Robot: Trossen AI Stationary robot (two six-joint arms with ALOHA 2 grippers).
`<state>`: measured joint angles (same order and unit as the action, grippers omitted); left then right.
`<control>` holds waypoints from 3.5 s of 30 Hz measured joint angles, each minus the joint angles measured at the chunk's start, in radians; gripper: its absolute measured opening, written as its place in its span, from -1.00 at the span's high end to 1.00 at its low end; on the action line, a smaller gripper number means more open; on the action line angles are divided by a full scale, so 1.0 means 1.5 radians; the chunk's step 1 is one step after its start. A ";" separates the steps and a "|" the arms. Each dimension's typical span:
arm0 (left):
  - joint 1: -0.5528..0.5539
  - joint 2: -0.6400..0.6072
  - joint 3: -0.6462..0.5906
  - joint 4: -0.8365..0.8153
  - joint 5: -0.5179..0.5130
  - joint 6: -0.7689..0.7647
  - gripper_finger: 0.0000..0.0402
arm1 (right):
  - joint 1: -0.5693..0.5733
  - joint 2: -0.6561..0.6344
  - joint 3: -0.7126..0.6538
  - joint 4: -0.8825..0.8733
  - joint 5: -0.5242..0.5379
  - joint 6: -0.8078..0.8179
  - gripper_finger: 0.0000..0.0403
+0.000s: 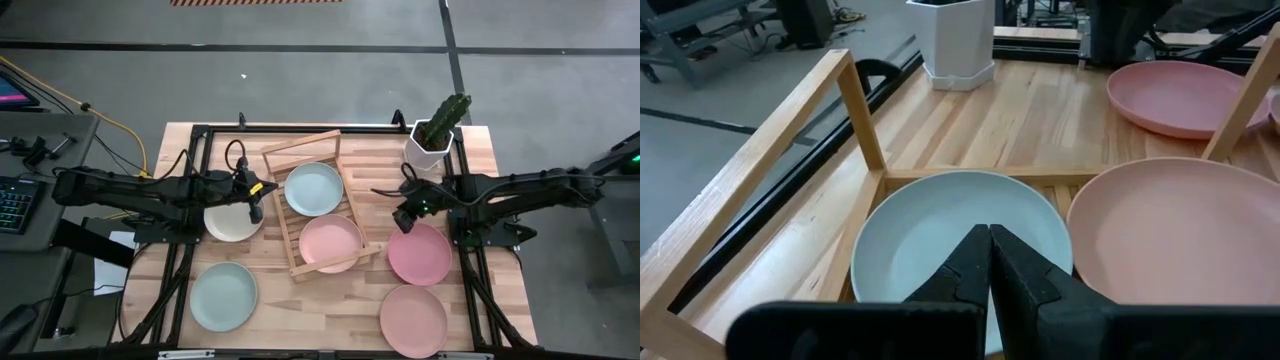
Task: Place and stack plates onto a shelf
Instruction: Stack the gray plate on top of the blue plate on the shelf
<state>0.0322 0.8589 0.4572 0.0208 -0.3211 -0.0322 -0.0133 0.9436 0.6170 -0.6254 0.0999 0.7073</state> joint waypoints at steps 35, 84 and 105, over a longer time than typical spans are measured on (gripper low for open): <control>-0.331 0.112 0.048 -0.303 -0.087 -0.504 0.32 | 0.006 0.000 -0.027 0.312 0.262 -0.174 0.34; -0.274 0.467 0.195 -0.559 -0.149 -0.686 0.32 | 0.006 0.000 -0.029 0.315 0.260 -0.173 0.34; -0.274 0.529 0.196 -0.559 -0.135 -0.684 0.59 | 0.006 0.001 -0.029 0.315 0.262 -0.173 0.34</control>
<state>-0.3784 1.6529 0.7507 -0.8185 -0.5232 -1.0575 -0.0044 0.9443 0.5735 -0.1524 0.4923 0.4477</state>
